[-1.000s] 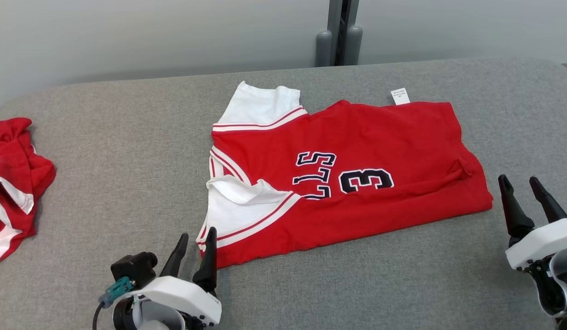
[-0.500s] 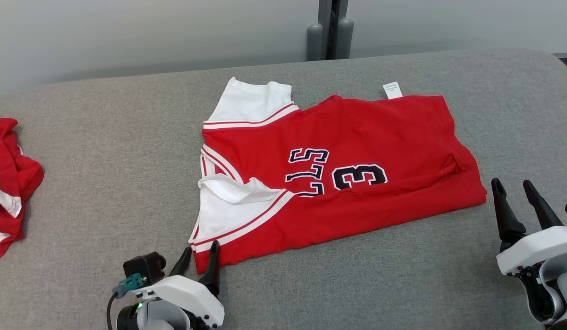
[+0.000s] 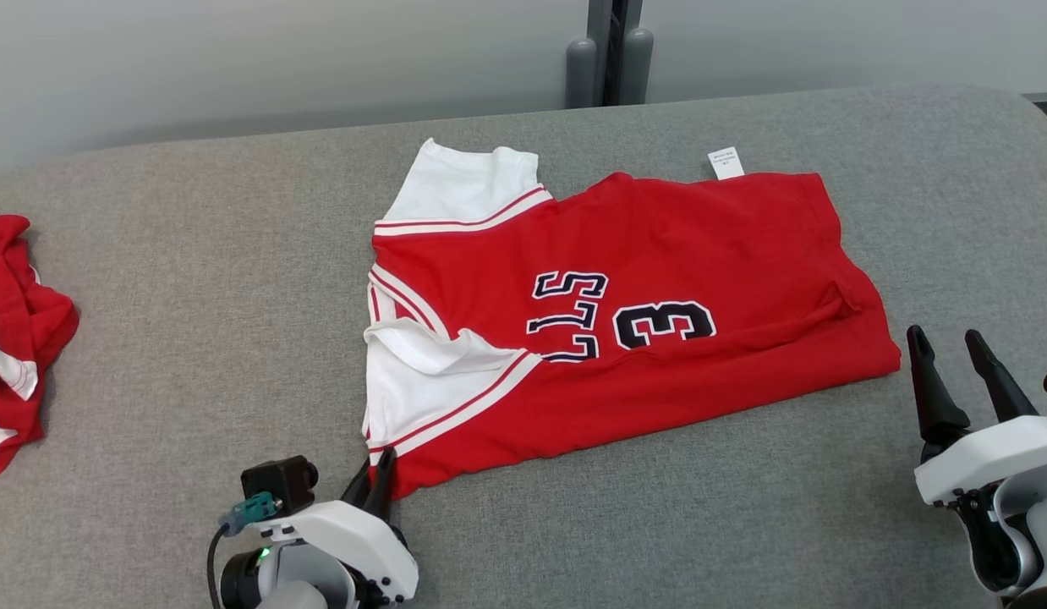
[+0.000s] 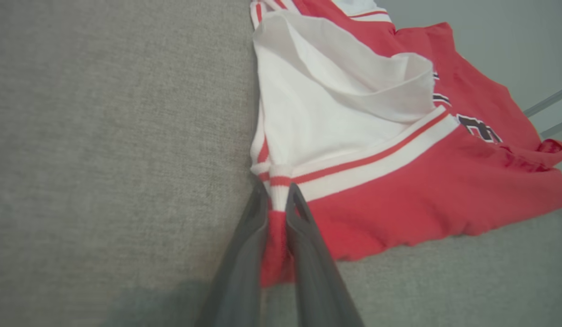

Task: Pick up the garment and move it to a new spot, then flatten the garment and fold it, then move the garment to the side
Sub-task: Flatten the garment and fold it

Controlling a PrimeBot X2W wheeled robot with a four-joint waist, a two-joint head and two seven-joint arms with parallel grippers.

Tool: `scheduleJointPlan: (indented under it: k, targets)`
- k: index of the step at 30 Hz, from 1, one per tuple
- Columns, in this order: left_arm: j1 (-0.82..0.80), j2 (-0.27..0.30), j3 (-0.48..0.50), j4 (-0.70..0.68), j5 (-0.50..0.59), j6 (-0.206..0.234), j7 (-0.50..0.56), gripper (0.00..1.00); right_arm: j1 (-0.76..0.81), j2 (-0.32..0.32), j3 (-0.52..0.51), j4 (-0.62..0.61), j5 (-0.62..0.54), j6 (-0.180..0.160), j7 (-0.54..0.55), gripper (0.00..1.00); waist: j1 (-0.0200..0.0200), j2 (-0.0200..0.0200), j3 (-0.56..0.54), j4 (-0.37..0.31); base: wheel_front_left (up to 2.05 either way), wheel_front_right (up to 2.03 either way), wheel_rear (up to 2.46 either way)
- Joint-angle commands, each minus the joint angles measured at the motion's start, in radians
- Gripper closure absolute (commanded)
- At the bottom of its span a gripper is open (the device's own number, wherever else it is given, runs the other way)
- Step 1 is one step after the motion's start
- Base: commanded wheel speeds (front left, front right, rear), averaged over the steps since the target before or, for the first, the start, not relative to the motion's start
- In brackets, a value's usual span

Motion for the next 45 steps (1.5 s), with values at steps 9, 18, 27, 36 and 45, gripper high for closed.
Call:
scheduleJointPlan:
  k: [9, 18, 27, 36, 45]
  targets:
    - [-0.03, 0.055, 0.023, -0.067, 0.072, 0.025, -0.081, 1.0, 0.001, 0.06, -0.05, 0.107, 0.078, 0.0, 0.069, 0.0, 0.0, 0.0, -0.009, 0.017, 0.0, 0.0, 0.0]
    - [0.0, 0.067, 0.008, -0.126, 0.097, 0.015, -0.085, 1.0, -0.044, 0.158, -0.113, 0.201, 0.261, 0.0, 0.142, 0.0, 0.0, 0.0, -0.004, 0.034, 0.0, 0.0, 0.0]
    - [-0.003, 0.064, -0.016, -0.151, 0.101, 0.017, -0.062, 1.0, -0.099, 0.17, -0.12, 0.255, 0.366, 0.0, 0.16, 0.0, 0.0, 0.0, 0.013, 0.047, 0.0, 0.0, 0.0]
    - [-0.002, 0.064, -0.029, -0.158, 0.099, 0.017, -0.054, 1.0, -0.119, 0.147, -0.072, 0.246, 0.424, 0.0, 0.167, 1.0, 0.0, 0.0, 0.018, 0.053, 0.0, 0.0, 0.0]
    - [0.013, 0.083, -0.043, -0.163, 0.096, -0.001, -0.039, 1.0, -0.074, 0.111, -0.042, 0.227, 0.47, 0.0, 0.146, 1.0, 0.0, 0.0, -0.004, 0.048, 0.0, 0.0, 0.0]
